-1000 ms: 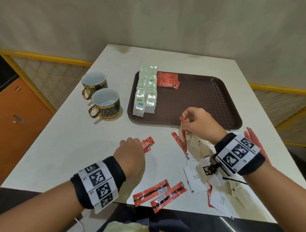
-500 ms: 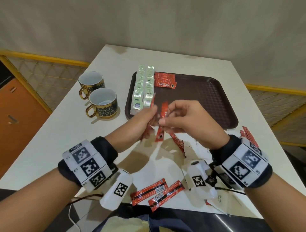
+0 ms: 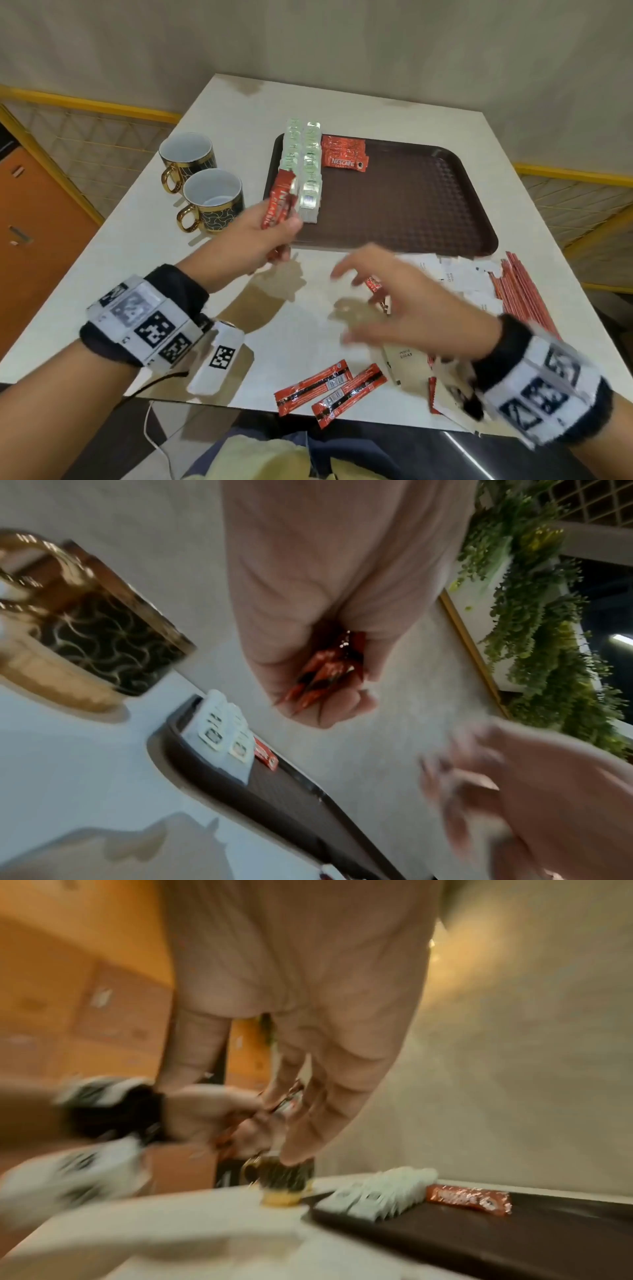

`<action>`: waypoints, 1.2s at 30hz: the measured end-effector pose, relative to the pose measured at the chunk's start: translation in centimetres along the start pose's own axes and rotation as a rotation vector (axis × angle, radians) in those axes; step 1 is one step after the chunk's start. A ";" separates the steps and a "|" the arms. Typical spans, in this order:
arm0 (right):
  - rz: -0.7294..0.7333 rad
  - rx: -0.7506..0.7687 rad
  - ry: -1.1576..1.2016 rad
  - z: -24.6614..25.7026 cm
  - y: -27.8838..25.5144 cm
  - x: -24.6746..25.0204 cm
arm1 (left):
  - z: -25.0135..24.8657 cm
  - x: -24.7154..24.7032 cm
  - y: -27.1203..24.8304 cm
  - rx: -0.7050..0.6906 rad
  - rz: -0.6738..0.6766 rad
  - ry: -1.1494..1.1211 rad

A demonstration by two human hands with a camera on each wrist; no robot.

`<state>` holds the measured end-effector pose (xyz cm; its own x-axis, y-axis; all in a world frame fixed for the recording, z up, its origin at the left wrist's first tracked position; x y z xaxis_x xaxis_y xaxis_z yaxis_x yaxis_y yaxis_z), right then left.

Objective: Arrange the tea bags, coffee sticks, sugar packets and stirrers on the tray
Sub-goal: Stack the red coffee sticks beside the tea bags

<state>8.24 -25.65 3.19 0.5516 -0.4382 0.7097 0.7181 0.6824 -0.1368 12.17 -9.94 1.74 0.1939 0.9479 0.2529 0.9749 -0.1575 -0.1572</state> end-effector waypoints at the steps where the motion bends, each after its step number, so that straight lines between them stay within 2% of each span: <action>1: 0.186 0.030 -0.105 0.0 -0.7 -3.3 | 0.1 0.9 0.2 -0.007 -0.033 -0.008; 3: 0.436 0.143 -0.314 -0.1 -2.2 -9.0 | -0.2 2.2 0.7 -0.021 -0.087 -0.054; 4: 0.474 0.203 -0.406 -0.1 -2.5 -10.8 | -0.4 2.7 0.8 -0.025 -0.112 -0.068; 6: 0.439 0.246 -0.475 -0.2 -2.2 -12.1 | -0.9 3.0 1.1 -0.032 -0.141 -0.060; 10: 0.396 0.186 -0.382 -1.2 -1.4 -11.1 | -0.8 3.0 1.4 -0.001 -0.144 -0.068; 15: 0.251 0.041 -0.450 -2.5 0.2 -8.5 | -0.1 2.6 1.9 0.039 -0.076 -0.111; 18: -0.010 -0.073 -0.256 -2.7 1.6 -3.3 | 0.8 2.5 1.4 0.046 -0.093 -0.155; 20: -0.257 -0.114 0.012 -2.4 2.2 1.1 | 1.1 1.7 0.9 0.038 -0.090 -0.184; 22: -0.387 -0.110 0.277 -1.6 2.7 3.7 | 0.6 0.2 0.7 0.005 -0.053 -0.209; 24: -0.387 -0.082 0.438 -0.5 3.6 4.1 | -0.6 -1.3 0.9 -0.038 -0.020 -0.242; 28: -0.399 -0.063 0.483 -0.2 4.5 3.7 | -2.3 -2.6 1.8 -0.090 -0.029 -0.290; 33: -0.491 -0.093 0.510 -1.3 3.1 6.7 | -0.8 -1.3 3.1 0.009 -0.145 -0.442; 35: -0.463 -0.096 0.543 -1.4 2.9 7.8 | -0.8 -1.5 3.6 0.036 -0.127 -0.479; 36: -0.412 -0.088 0.533 -1.0 3.1 8.1 | -1.3 -2.1 3.7 0.029 -0.078 -0.456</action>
<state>15.34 -27.66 7.83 0.3429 -0.8963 0.2813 0.9339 0.3575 0.0007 15.49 -12.83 1.91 0.0463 0.9825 -0.1802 0.9799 -0.0797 -0.1827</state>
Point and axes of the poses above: each hand's wrist, its own y-axis towards the middle knuckle, its own x-axis out of the back of the hand, z = x × y, the point moved 9 cm from there along y, towards the middle knuckle
